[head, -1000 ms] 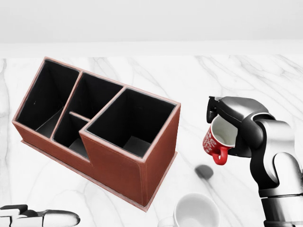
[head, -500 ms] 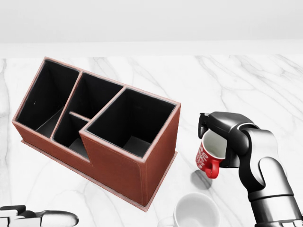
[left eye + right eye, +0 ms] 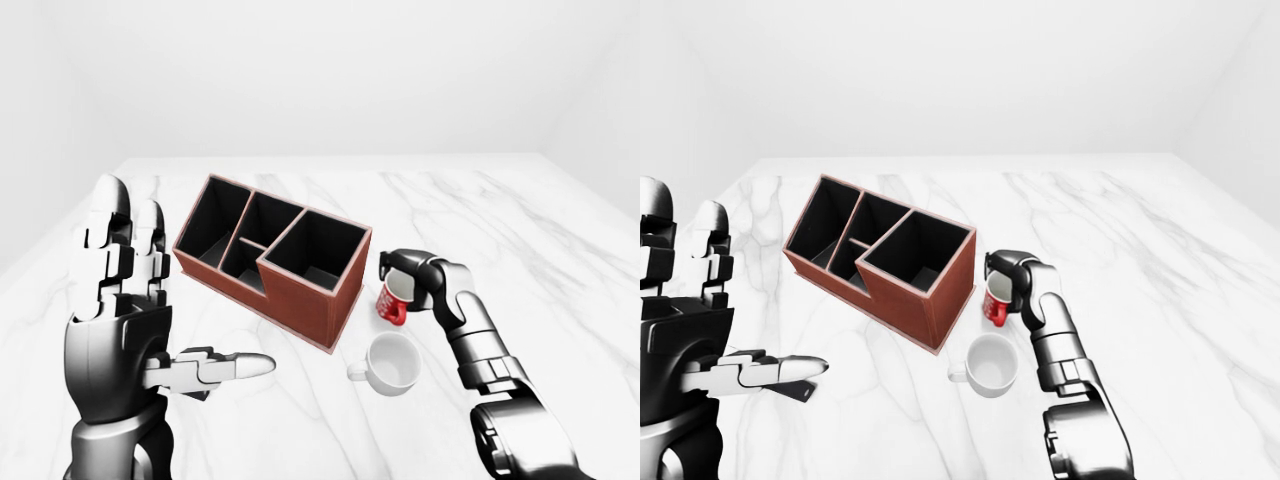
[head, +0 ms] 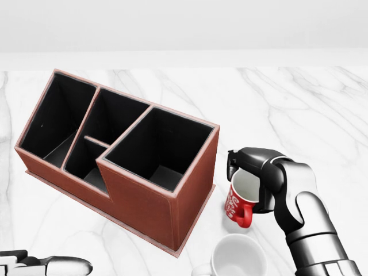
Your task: Pick up the red mug and place it to the right of the caddy.
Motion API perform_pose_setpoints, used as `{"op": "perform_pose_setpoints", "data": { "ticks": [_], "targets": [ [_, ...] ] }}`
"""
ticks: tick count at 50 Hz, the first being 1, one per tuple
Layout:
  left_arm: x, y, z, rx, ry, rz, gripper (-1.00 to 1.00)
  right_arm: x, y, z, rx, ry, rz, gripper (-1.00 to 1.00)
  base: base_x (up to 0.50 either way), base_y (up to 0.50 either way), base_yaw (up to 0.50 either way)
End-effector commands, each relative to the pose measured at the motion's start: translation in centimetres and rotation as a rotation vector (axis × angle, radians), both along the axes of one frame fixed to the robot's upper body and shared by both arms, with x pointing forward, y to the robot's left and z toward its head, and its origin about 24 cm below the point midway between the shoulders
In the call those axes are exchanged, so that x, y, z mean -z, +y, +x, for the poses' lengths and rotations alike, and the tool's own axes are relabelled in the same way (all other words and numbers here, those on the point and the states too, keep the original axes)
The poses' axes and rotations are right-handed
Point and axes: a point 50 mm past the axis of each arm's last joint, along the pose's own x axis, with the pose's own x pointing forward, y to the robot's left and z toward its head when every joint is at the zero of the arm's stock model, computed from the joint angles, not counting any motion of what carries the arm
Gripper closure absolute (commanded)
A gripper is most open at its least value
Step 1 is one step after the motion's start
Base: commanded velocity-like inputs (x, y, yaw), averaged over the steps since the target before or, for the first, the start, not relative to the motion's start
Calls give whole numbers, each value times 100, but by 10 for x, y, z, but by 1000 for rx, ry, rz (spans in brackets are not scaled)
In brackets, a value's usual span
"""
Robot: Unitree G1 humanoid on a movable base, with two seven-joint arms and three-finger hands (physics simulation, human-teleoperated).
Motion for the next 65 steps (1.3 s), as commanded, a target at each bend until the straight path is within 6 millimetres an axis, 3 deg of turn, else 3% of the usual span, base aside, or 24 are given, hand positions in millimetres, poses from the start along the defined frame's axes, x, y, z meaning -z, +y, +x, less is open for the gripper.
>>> {"op": "perform_pose_setpoints", "data": {
  "ticks": [1, 30, 65],
  "targets": [
    [-1, 0, -1, 0, -4, 0, -100, 8, 3, 2, 4, 21, 11, 100, 0, 0, 0],
    [-2, -1, -3, 5, -11, 2, -100, 16, -7, 7, 48, 22, 34, 100, 0, 0, 0],
    [-6, 0, -7, 6, -30, 5, -100, 29, -2, 21, 123, -67, 64, 100, 0, 0, 0]
  ]
}}
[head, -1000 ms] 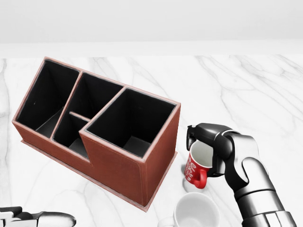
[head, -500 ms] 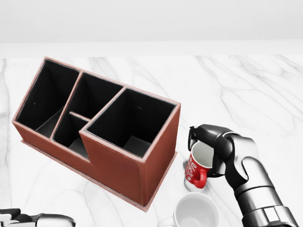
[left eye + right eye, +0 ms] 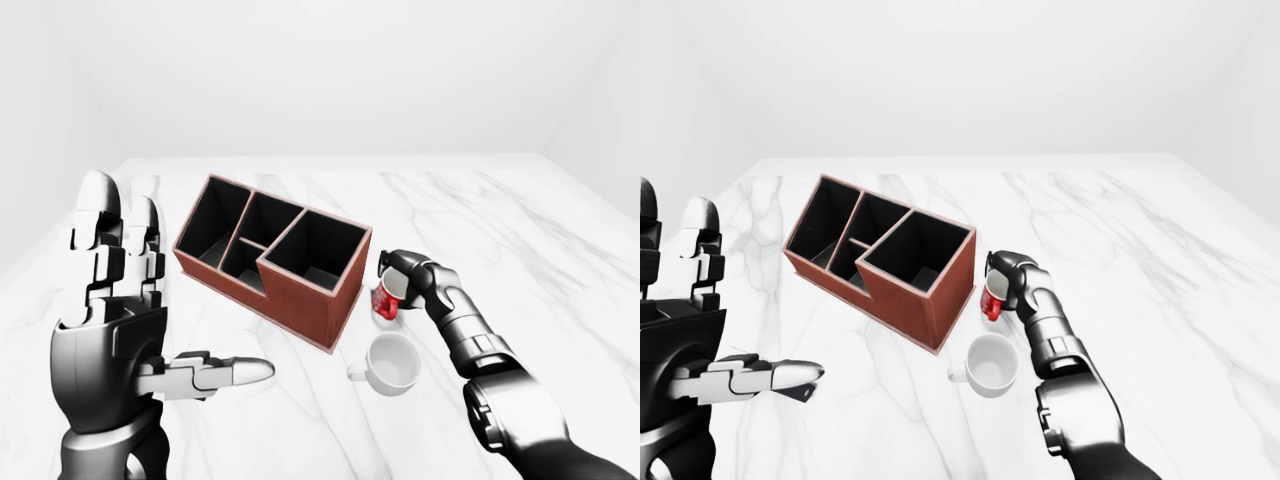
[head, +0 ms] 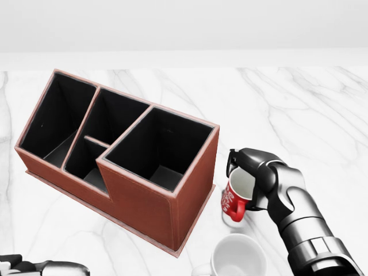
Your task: Pick up the red mug and place it to the right of the caddy.
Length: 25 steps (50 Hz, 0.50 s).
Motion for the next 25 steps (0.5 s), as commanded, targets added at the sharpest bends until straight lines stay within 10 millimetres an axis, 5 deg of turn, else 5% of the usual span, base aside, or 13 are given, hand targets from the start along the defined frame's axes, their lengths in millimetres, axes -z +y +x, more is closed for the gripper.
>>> {"op": "perform_pose_setpoints", "data": {
  "ticks": [1, 25],
  "targets": [
    [-2, 0, -2, 1, -13, 2, -100, -1, 1, 4, 22, -50, 5, 100, 0, 0, 0],
    [-2, -1, -2, 3, -10, 0, -100, 17, -1, -1, 55, -33, -23, 100, 0, 0, 0]
  ]
}}
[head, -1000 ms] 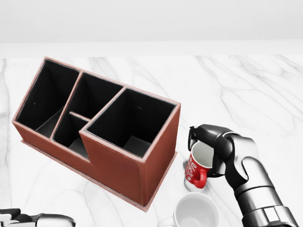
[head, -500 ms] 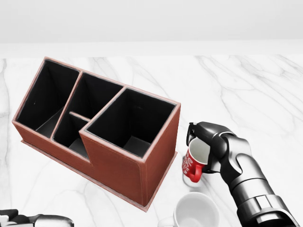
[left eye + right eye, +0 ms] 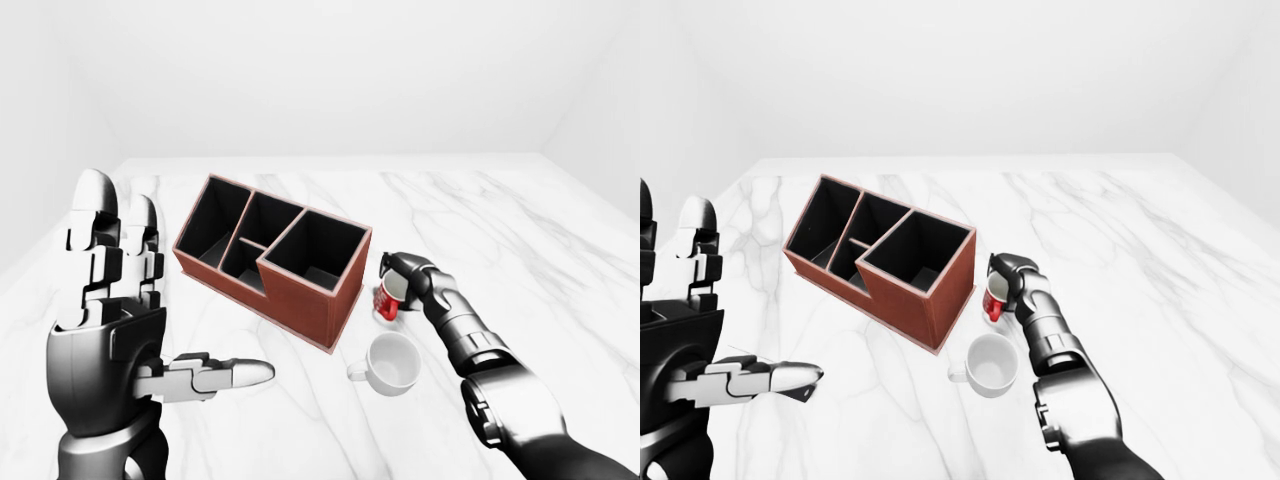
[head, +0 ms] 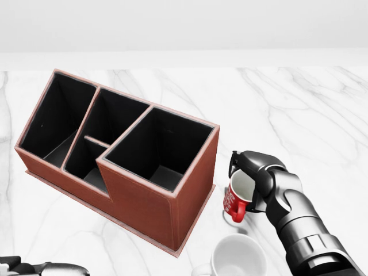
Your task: Pick up the red mug and place it to the right of the caddy.
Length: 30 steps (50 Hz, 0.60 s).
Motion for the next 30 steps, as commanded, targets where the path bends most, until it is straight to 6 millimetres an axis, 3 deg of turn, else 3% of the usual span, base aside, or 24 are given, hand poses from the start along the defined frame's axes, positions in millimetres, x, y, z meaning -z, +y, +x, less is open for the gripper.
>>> {"op": "perform_pose_setpoints", "data": {
  "ticks": [1, 27, 29, 30],
  "targets": [
    [0, 0, 0, 1, -1, -1, -100, 8, 1, -2, 19, -1, 0, 100, 0, 0, 0],
    [-2, 1, -2, -1, -13, 1, -100, 9, -2, 1, 54, 10, 9, 100, 0, 0, 0],
    [-2, 1, -2, -1, -11, 0, -100, 8, -2, 2, 54, 7, 8, 54, 0, 0, 0],
    [-2, 1, -2, -1, -12, 1, -100, 8, -2, 2, 55, 4, 9, -51, 0, 0, 0]
  ]
}}
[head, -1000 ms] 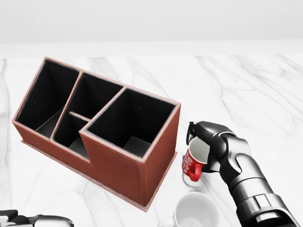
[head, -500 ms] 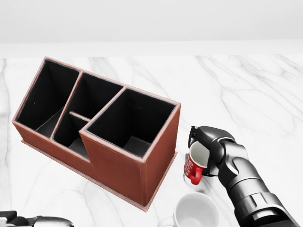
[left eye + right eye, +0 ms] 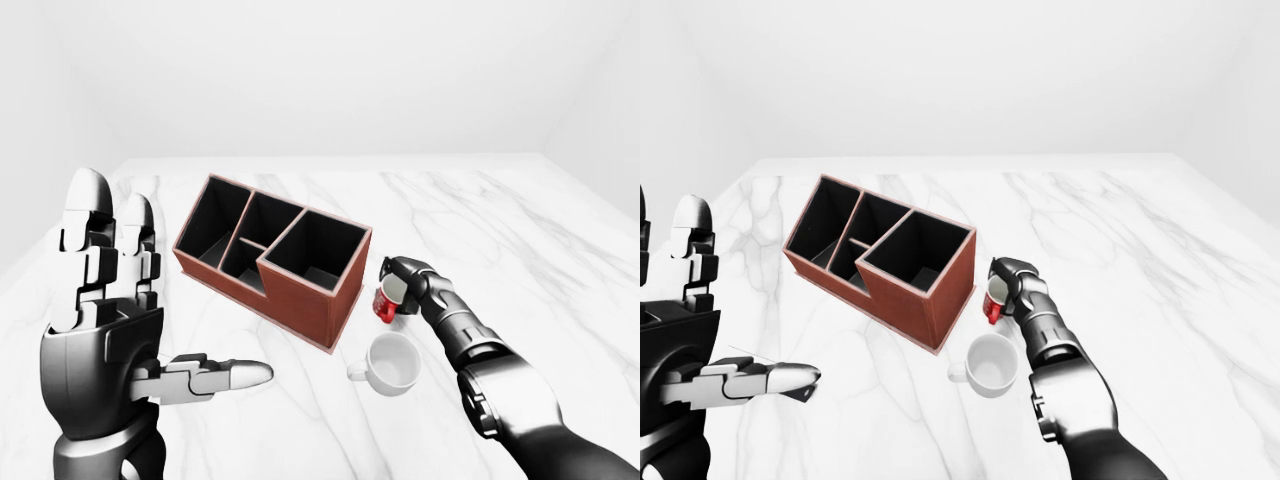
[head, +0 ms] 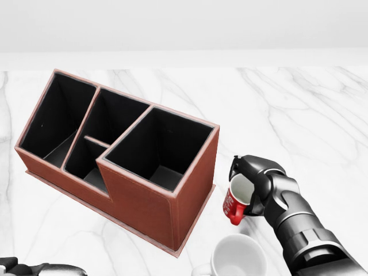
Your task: Pick up the red mug and place it to the right of the caddy.
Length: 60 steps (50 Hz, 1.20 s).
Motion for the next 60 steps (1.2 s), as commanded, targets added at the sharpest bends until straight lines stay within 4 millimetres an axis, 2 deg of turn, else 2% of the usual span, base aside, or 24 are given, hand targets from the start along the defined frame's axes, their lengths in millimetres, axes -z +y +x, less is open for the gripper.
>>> {"op": "perform_pose_setpoints", "data": {
  "ticks": [1, 2, 25, 29, 36, 45, 47, 52, 60],
  "targets": [
    [-1, 0, -1, 0, -7, 2, -100, -4, -1, 3, 14, -25, 8, -86, 0, 0, 0],
    [-1, 0, -1, 1, -8, 2, -100, -4, -2, 3, 15, -27, 5, -100, 0, 0, 0],
    [-2, -2, -3, 9, -7, 2, -100, -12, -14, 4, 25, -39, 4, -100, 0, 0, 0],
    [0, -3, -1, 13, 0, 2, -100, -20, -18, 7, 35, -54, 8, -100, 0, 0, 0],
    [0, -2, -1, 10, 1, 1, -100, -50, -34, 19, 71, -107, 30, -100, 0, 0, 0],
    [1, -2, 0, 9, 7, 0, -100, -79, -51, 23, 77, -149, 39, -100, 0, 0, 0],
    [1, -2, 0, 9, 7, 0, -100, -89, -57, 23, 85, -163, 78, -100, 0, 0, 0],
    [-1, -3, -2, 12, -2, 2, -100, -99, -65, 25, 125, -198, 182, -100, 0, 0, 0],
    [-4, -4, -5, 16, -22, 4, -100, -110, -55, 21, 110, -292, 485, -100, 0, 0, 0]
  ]
}}
